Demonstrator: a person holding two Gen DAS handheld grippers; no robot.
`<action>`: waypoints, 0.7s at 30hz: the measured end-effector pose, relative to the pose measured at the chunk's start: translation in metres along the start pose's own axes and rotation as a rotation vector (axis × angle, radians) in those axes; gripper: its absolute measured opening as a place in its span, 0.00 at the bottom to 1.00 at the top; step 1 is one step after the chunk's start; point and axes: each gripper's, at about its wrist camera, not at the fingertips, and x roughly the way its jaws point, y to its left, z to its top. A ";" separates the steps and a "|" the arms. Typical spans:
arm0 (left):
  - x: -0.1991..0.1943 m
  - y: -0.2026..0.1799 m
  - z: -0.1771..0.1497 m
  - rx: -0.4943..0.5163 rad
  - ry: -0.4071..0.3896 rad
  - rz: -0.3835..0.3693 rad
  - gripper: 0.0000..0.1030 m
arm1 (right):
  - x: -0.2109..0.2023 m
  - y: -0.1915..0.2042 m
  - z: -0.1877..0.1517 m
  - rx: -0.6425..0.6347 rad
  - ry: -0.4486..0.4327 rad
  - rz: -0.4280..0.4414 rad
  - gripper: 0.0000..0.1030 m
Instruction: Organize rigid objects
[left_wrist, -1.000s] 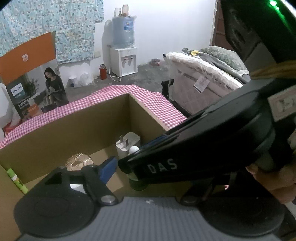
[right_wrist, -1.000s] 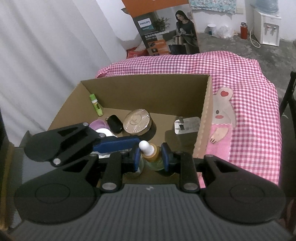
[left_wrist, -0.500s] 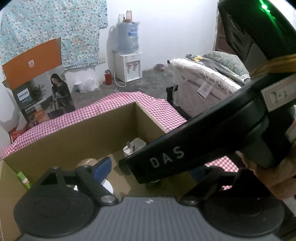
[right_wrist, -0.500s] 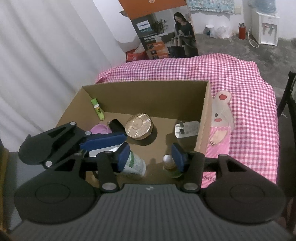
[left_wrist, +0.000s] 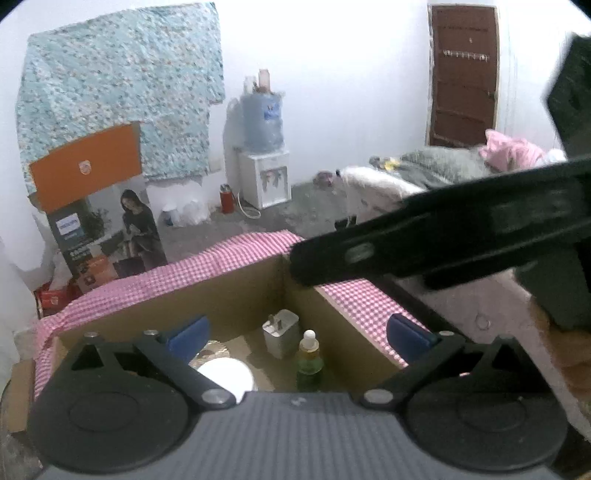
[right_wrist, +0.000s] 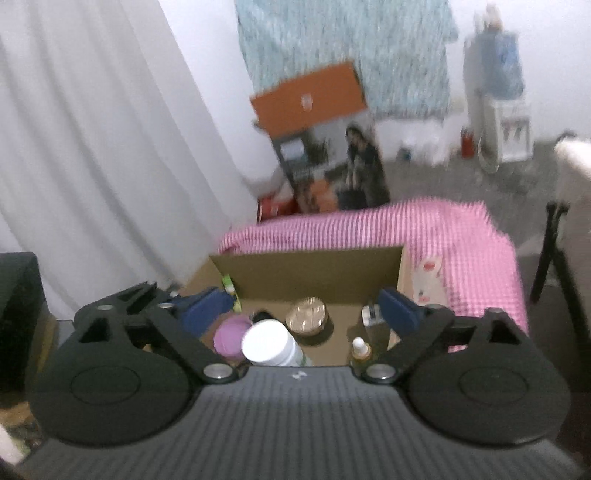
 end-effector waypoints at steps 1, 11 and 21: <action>-0.009 0.003 -0.001 -0.014 -0.008 0.003 1.00 | -0.010 0.005 -0.002 0.000 -0.033 -0.007 0.99; -0.069 0.040 -0.007 -0.128 -0.022 0.168 1.00 | -0.072 0.062 -0.025 -0.024 -0.212 -0.151 0.99; -0.092 0.065 -0.027 -0.192 -0.026 0.337 1.00 | -0.086 0.121 -0.043 -0.159 -0.264 -0.383 0.99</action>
